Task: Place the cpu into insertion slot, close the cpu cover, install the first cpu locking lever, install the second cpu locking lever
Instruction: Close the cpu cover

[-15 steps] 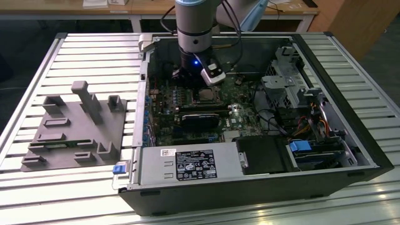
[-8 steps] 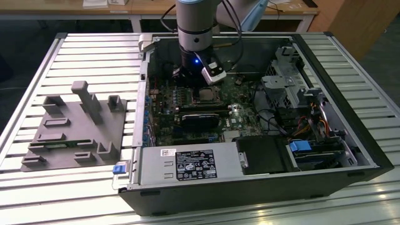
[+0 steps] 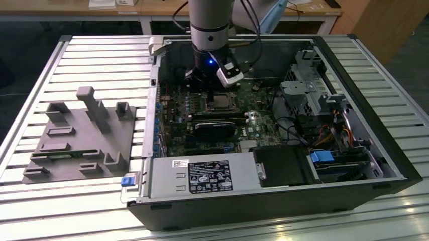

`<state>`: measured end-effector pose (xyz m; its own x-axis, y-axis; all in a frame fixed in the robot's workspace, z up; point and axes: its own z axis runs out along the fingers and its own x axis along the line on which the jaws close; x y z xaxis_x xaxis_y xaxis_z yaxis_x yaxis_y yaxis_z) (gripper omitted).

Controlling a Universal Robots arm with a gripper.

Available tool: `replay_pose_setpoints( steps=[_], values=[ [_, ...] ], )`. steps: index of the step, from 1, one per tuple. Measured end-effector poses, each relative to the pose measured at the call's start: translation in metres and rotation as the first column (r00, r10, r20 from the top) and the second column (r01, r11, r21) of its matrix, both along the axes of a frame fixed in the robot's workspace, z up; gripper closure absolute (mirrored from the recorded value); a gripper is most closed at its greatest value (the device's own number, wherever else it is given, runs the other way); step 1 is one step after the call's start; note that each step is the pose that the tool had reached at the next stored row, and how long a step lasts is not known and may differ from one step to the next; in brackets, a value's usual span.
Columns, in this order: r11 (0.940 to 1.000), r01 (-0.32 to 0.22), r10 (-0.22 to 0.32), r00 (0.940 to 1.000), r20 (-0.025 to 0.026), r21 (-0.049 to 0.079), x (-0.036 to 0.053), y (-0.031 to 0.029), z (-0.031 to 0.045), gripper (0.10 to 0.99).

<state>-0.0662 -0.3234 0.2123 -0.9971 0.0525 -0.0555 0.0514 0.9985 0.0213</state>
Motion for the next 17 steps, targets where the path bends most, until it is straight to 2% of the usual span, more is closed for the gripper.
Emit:
replay_pose_setpoints(
  steps=[3,10,14,17],
  values=[
    [1.0,0.0,0.0,1.0,-0.0002,0.0,0.0014,0.0,0.0001,0.984],
    [1.0,0.0,0.0,1.0,-0.0002,0.0,0.0206,0.0,0.0001,0.984],
    [1.0,0.0,0.0,1.0,-0.0002,0.0,0.022,0.0,0.0005,0.984],
    [1.0,0.0,0.0,1.0,-0.0002,0.0,0.022,0.0,0.0059,0.984]
  ],
)
